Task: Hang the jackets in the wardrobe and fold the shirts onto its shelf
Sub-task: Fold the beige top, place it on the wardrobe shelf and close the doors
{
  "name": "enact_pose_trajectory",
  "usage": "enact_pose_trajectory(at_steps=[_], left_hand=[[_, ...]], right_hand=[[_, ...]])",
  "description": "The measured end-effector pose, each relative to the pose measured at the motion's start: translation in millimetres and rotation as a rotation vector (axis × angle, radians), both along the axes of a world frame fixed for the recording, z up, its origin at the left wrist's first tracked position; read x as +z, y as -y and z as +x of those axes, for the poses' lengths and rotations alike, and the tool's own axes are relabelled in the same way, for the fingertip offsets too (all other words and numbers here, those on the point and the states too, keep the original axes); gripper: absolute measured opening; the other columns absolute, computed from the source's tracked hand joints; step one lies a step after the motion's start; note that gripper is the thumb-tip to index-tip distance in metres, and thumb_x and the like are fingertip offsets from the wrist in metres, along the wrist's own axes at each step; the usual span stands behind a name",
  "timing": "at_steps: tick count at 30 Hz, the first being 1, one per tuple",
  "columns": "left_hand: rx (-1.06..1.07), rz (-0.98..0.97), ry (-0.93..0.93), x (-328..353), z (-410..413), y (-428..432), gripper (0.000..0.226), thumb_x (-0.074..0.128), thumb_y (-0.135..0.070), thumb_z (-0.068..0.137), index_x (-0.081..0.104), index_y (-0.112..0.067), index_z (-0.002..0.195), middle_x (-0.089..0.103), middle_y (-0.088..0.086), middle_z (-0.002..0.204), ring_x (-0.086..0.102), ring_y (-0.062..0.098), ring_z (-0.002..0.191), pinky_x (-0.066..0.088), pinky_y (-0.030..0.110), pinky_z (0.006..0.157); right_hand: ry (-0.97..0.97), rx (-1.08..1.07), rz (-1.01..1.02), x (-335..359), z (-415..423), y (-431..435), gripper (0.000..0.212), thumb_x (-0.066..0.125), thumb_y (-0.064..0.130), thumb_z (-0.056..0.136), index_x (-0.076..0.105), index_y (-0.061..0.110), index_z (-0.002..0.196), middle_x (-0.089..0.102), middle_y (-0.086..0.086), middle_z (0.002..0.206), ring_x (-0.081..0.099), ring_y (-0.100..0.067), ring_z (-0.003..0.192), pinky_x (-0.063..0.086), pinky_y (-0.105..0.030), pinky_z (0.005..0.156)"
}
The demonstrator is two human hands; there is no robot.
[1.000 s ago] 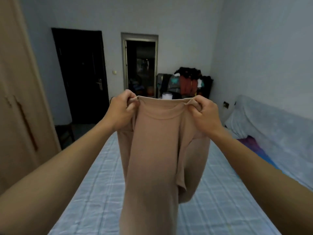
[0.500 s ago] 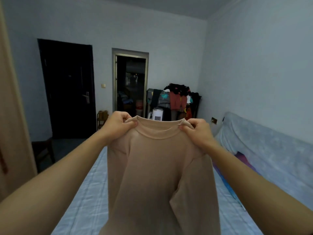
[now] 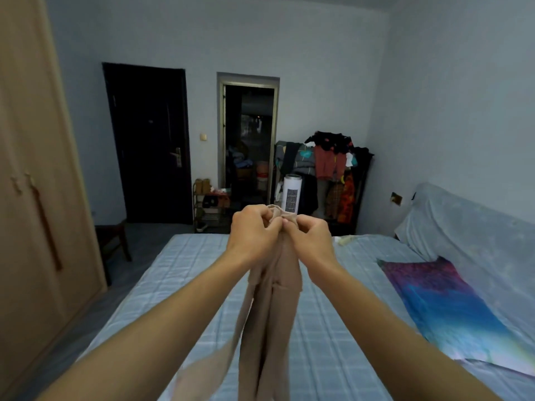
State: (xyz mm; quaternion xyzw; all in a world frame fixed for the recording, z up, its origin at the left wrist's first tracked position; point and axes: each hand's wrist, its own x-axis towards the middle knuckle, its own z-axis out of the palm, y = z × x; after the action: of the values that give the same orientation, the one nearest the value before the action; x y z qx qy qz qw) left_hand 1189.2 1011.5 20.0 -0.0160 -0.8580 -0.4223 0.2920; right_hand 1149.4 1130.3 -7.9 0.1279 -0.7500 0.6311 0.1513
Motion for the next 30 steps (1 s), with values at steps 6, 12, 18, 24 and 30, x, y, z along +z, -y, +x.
enact_pose_trajectory(at_steps=[6, 12, 18, 24, 30], left_hand=[[-0.219, 0.136, 0.087, 4, 7, -8, 0.035, 0.042, -0.017, 0.086, 0.076, -0.019, 0.081, 0.073, 0.005, 0.079, 0.07, 0.025, 0.077, 0.059, 0.049, 0.069], [-0.227, 0.053, 0.063, 19, 20, -10, 0.032, 0.051, 0.001, 0.087, 0.076, -0.017, 0.096, 0.072, 0.001, 0.083, 0.07, 0.018, 0.075, 0.061, 0.035, 0.069], [-0.206, -0.218, 0.058, 37, 18, 3, 0.05, 0.083, -0.03, 0.075, 0.06, -0.029, 0.119, 0.061, -0.011, 0.105, 0.059, 0.005, 0.096, 0.052, 0.024, 0.078], [-0.335, -0.117, 0.066, 41, 15, -12, 0.005, 0.076, -0.018, 0.084, 0.072, -0.022, 0.085, 0.068, -0.004, 0.078, 0.066, 0.012, 0.073, 0.055, 0.033, 0.062], [-0.284, -0.164, 0.057, 51, 12, -15, 0.007, 0.072, -0.018, 0.087, 0.072, -0.025, 0.086, 0.069, -0.003, 0.091, 0.065, 0.013, 0.09, 0.056, 0.035, 0.075]], right_hand=[[-0.046, 0.165, 0.028, 16, 10, -26, 0.028, 0.072, 0.039, 0.084, 0.072, 0.013, 0.075, 0.065, -0.002, 0.065, 0.059, -0.013, 0.062, 0.047, -0.029, 0.058], [-0.089, 0.145, 0.096, 23, 9, -47, 0.011, 0.067, 0.016, 0.081, 0.07, 0.007, 0.077, 0.066, -0.021, 0.076, 0.06, -0.022, 0.068, 0.054, -0.05, 0.067], [-0.157, 0.324, 0.134, 41, 21, -70, 0.016, 0.061, 0.011, 0.093, 0.075, 0.019, 0.096, 0.069, 0.002, 0.077, 0.063, -0.004, 0.077, 0.051, -0.024, 0.069], [-0.214, 0.357, 0.112, 43, 29, -90, 0.014, 0.067, 0.013, 0.09, 0.073, 0.017, 0.102, 0.073, -0.002, 0.091, 0.069, -0.016, 0.09, 0.056, -0.031, 0.083], [0.002, 0.394, 0.256, -6, 30, -123, 0.028, 0.08, 0.008, 0.076, 0.07, 0.011, 0.102, 0.074, -0.007, 0.097, 0.071, -0.022, 0.091, 0.059, -0.045, 0.08]])
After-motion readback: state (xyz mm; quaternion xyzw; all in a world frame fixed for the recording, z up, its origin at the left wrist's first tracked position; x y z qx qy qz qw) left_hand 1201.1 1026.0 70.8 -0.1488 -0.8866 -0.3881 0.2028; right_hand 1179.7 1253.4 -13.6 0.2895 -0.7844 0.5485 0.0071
